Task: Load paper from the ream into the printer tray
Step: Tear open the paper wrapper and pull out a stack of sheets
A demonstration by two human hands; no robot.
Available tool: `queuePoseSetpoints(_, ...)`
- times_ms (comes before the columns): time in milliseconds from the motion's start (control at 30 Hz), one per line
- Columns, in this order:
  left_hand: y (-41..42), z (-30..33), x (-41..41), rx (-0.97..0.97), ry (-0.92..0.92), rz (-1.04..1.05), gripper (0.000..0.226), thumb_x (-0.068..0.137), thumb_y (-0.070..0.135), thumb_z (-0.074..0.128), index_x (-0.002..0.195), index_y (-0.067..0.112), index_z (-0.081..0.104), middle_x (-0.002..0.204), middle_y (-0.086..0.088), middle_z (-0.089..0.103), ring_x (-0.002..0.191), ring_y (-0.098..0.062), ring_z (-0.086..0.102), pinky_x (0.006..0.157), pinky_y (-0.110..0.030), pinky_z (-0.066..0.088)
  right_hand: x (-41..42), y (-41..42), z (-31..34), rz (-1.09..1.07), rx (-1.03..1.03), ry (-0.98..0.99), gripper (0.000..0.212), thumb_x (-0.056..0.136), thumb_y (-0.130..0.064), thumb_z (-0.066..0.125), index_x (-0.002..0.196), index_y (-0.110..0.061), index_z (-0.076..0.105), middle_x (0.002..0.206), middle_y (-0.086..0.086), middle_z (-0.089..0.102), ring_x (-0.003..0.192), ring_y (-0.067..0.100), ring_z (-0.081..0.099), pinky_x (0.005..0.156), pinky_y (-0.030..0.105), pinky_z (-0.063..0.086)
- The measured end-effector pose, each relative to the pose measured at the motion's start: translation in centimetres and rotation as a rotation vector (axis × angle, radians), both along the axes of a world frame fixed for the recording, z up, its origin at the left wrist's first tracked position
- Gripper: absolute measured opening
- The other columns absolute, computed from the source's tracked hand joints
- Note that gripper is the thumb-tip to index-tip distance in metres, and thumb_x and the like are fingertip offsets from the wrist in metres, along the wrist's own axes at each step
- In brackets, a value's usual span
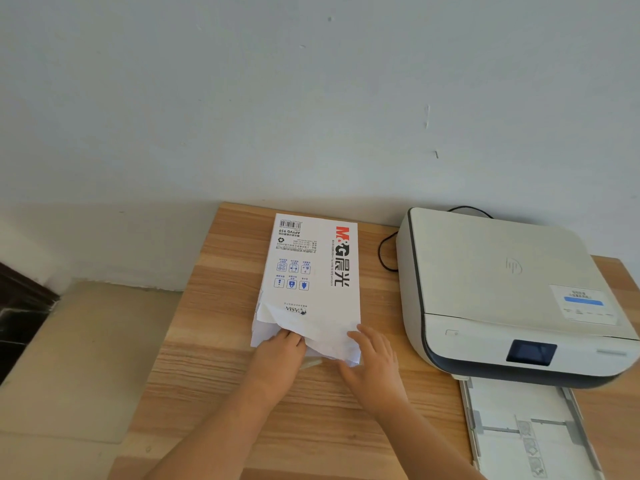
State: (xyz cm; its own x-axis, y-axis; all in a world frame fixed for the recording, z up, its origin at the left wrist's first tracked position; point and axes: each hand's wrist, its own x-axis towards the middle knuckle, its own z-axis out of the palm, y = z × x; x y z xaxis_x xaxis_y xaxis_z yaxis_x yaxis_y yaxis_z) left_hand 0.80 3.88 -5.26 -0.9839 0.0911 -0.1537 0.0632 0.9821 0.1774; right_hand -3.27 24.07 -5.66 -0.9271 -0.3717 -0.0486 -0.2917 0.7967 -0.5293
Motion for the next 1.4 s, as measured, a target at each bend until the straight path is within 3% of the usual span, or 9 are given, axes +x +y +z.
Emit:
queuePoseSetpoints(233,0.2,-0.2,2.8,0.014,-0.017,-0.027,0.048,0.013,0.001,0.082,0.052,0.019,0.061,0.064,0.006,0.058,0.057,-0.01,0.057,0.032,-0.019,0.025,2.5,1.3,0.0,-0.296,-0.039,-0.334,0.024,0.094,-0.026,0.054,0.118,-0.023,0.057,0.112,-0.012,0.056,0.104,0.01,0.051,0.092,0.03,0.045)
queuePoseSetpoints(400,0.2,-0.6,4.5,-0.003,-0.053,-0.052,0.049,0.012,0.002,0.08,0.055,0.02,0.064,0.069,0.005,0.063,0.061,-0.01,0.061,0.031,-0.019,0.031,3.8,0.7,1.0,-0.49,-0.24,-0.603,0.019,0.094,-0.019,0.048,0.105,-0.025,0.062,0.09,-0.005,0.067,0.075,0.012,0.061,0.062,0.025,0.048)
queuePoseSetpoints(533,0.3,-0.7,5.2,-0.024,-0.076,-0.066,0.047,0.012,0.001,0.077,0.052,0.02,0.06,0.062,0.006,0.055,0.054,-0.01,0.054,0.031,-0.021,0.026,3.8,0.8,1.0,-0.711,-0.43,-0.823,0.02,0.085,-0.029,0.051,0.091,-0.018,0.067,0.096,0.012,0.069,0.085,0.027,0.063,0.075,0.039,0.052)
queuePoseSetpoints(633,0.6,-0.9,5.8,-0.074,-0.082,-0.104,0.046,0.013,0.003,0.076,0.052,0.022,0.06,0.062,0.007,0.055,0.054,-0.01,0.053,0.034,-0.021,0.028,3.5,0.9,1.1,-0.802,-0.613,-0.955,0.026,0.084,-0.031,0.056,0.095,-0.012,0.071,0.099,0.013,0.072,0.083,0.028,0.064,0.065,0.035,0.05)
queuePoseSetpoints(767,0.7,-1.2,6.2,-0.087,0.005,-0.142,0.034,0.034,0.015,0.083,0.06,0.025,0.064,0.069,0.008,0.059,0.064,-0.012,0.057,0.054,-0.026,0.049,3.1,0.5,1.2,-0.799,-0.717,-0.985,0.016,0.093,-0.016,0.057,0.105,-0.01,0.064,0.106,0.017,0.066,0.093,0.034,0.065,0.068,0.037,0.058)
queuePoseSetpoints(867,-0.2,-0.1,6.2,-0.087,0.086,-0.082,0.018,0.063,0.037,0.074,0.075,0.026,0.067,0.087,0.007,0.063,0.088,-0.018,0.061,0.085,-0.04,0.039,3.1,0.2,1.1,-0.781,-0.744,-0.977,0.02,0.093,-0.008,0.053,0.111,-0.008,0.062,0.109,0.02,0.065,0.097,0.037,0.066,0.061,0.035,0.056)
queuePoseSetpoints(1067,-3.2,1.7,6.1,-0.078,-0.084,0.212,0.054,0.078,0.063,0.04,0.103,0.024,0.067,0.108,-0.003,0.062,0.093,-0.027,0.06,0.089,-0.051,0.042,3.5,0.0,1.5,-0.786,-0.751,-0.921,0.016,0.092,-0.003,0.056,0.105,-0.01,0.06,0.104,0.016,0.065,0.089,0.033,0.067,0.073,0.041,0.059)
queuePoseSetpoints(1200,-3.3,0.9,6.3,0.097,-0.151,0.294,0.054,0.091,0.057,0.037,0.136,0.027,0.041,0.148,0.002,0.03,0.127,-0.02,0.039,0.103,-0.038,0.035,4.0,0.0,1.1,-0.791,-0.748,-0.909,0.021,0.089,0.006,0.053,0.106,-0.006,0.059,0.109,0.017,0.064,0.09,0.032,0.067,0.071,0.039,0.059)
queuePoseSetpoints(1400,-2.3,-0.1,7.6,0.099,-0.028,0.284,0.045,0.091,0.047,0.045,0.126,0.021,0.051,0.137,-0.004,0.045,0.108,-0.025,0.055,0.086,-0.038,0.047,5.6,0.6,1.7,-0.806,-0.661,-0.972,0.019,0.087,0.005,0.052,0.102,-0.006,0.055,0.103,0.019,0.063,0.082,0.035,0.066,0.074,0.049,0.059)
